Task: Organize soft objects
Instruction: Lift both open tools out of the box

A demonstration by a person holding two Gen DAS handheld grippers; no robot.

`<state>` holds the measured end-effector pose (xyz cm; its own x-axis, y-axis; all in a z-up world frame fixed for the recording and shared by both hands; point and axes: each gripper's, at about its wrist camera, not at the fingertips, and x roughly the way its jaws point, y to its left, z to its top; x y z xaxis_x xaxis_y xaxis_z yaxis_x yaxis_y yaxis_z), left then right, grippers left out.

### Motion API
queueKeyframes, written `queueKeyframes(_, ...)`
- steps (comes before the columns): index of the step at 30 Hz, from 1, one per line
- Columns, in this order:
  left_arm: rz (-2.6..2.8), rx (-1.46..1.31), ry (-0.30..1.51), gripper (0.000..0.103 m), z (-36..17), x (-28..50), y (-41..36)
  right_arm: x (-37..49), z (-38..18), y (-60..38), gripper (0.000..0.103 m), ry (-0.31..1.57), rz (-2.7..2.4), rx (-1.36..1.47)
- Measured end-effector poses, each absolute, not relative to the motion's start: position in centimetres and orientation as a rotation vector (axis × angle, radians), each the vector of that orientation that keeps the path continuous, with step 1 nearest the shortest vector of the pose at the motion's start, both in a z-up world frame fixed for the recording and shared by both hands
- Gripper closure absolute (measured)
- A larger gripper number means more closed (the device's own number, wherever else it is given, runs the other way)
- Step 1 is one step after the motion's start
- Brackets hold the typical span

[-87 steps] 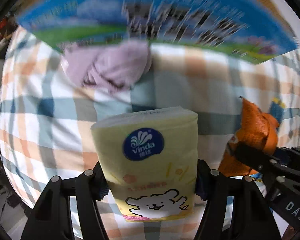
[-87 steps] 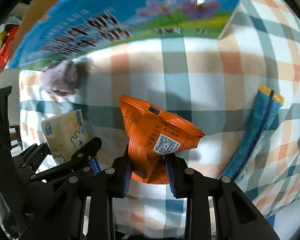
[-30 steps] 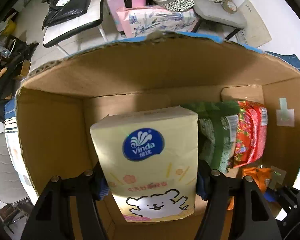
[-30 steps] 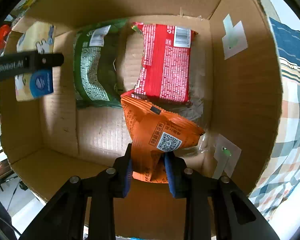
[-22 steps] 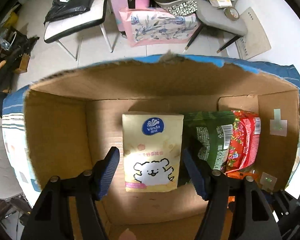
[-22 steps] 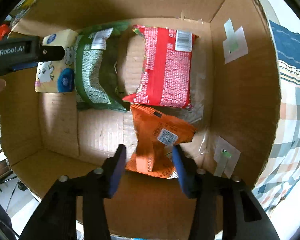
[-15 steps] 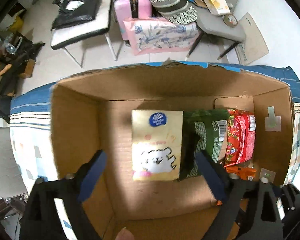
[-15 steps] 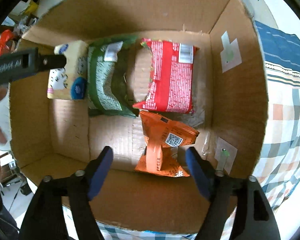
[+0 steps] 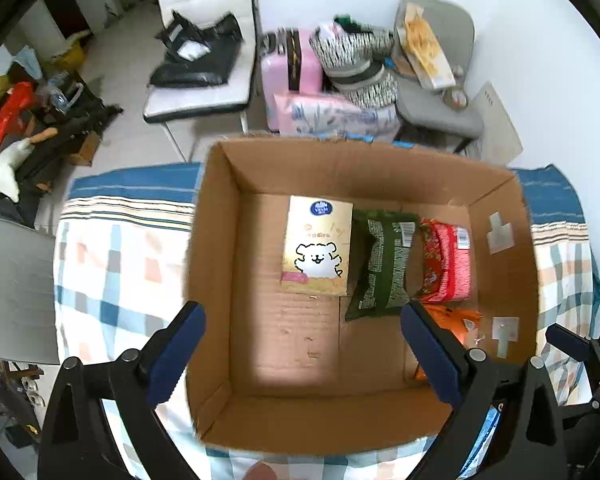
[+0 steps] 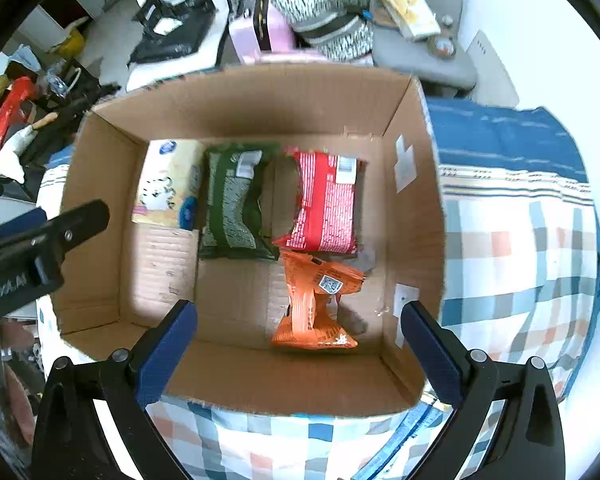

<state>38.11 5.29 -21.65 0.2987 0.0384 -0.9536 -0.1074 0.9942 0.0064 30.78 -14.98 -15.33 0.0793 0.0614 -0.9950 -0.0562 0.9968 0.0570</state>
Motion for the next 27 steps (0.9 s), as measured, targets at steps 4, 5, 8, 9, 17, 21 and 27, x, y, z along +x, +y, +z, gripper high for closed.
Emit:
queueKeyframes(4, 0.079, -0.057, 1.213, 0.003, -19.5, 35.5, 5.1, 29.2, -12.8, -15.1, 0.000, 1.432, 0.089, 0.007)
queueKeyframes(5, 0.083, -0.060, 1.203, 0.003, -19.0, 35.0, 5.0, 28.9, -12.5, -15.2, 0.000, 1.423, 0.089, 0.012)
queueKeyframes(8, 0.094, -0.056, 1.170, 0.003, -17.4, 33.2, 4.9, 27.2, -10.9, -15.5, 0.000, 1.385, 0.088, 0.023)
queueKeyframes(9, 0.098, -0.054, 1.157, 0.003, -16.9, 32.5, 4.9, 26.9, -10.6, -15.5, 0.000, 1.377, 0.090, 0.027)
queueKeyframes(17, 0.111, -0.041, 1.087, 0.003, -13.5, 27.9, 4.0, 22.6, -5.9, -15.7, 0.000, 1.262, 0.084, -0.002)
queueKeyframes(21, 0.124, -0.036, 1.055, 0.003, -12.0, 25.8, 3.5, 20.9, -4.2, -16.1, 0.000, 1.225, 0.091, 0.008)
queueKeyframes(27, 0.185, -0.092, 1.154, 0.003, -12.3, 23.3, 3.9, 18.4, -3.8, -19.1, 0.000, 1.237, 0.085, 0.108)
